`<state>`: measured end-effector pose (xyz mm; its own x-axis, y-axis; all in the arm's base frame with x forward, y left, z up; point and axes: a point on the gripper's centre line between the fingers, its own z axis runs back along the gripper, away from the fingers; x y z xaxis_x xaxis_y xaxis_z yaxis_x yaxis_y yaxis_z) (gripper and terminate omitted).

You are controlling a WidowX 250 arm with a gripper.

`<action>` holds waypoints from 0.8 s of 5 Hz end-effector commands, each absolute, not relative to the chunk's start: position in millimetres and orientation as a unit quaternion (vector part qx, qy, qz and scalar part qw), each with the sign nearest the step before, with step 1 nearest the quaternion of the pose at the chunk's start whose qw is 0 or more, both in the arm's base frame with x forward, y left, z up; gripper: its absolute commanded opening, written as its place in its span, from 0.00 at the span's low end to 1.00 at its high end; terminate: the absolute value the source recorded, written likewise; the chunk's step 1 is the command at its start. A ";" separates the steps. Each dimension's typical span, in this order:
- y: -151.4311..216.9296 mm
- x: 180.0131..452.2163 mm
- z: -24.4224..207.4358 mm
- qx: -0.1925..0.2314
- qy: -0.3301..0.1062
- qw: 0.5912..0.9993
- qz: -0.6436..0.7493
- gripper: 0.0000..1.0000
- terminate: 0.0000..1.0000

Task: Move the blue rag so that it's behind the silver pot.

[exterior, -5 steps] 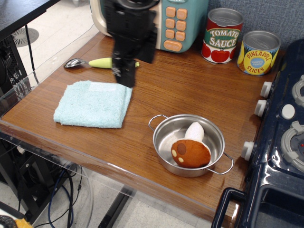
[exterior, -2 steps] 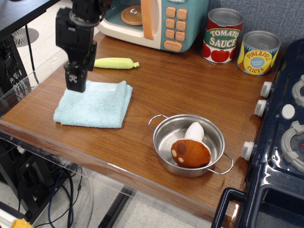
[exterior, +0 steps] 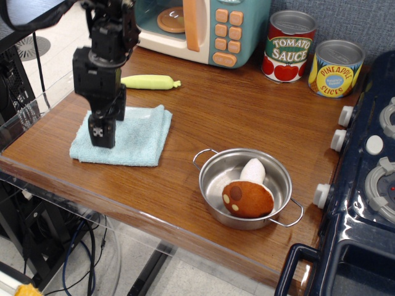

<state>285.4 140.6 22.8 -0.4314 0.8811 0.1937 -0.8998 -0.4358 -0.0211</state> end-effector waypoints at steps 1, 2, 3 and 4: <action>129.2 286.1 19.4 0.039 -0.031 0.533 0.845 1.00 0.00; 115.1 292.4 18.6 0.024 -0.030 0.552 0.833 1.00 0.00; 89.9 304.6 16.8 0.004 -0.027 0.578 0.816 1.00 0.00; 59.4 318.0 15.3 -0.009 -0.025 0.605 0.796 1.00 0.00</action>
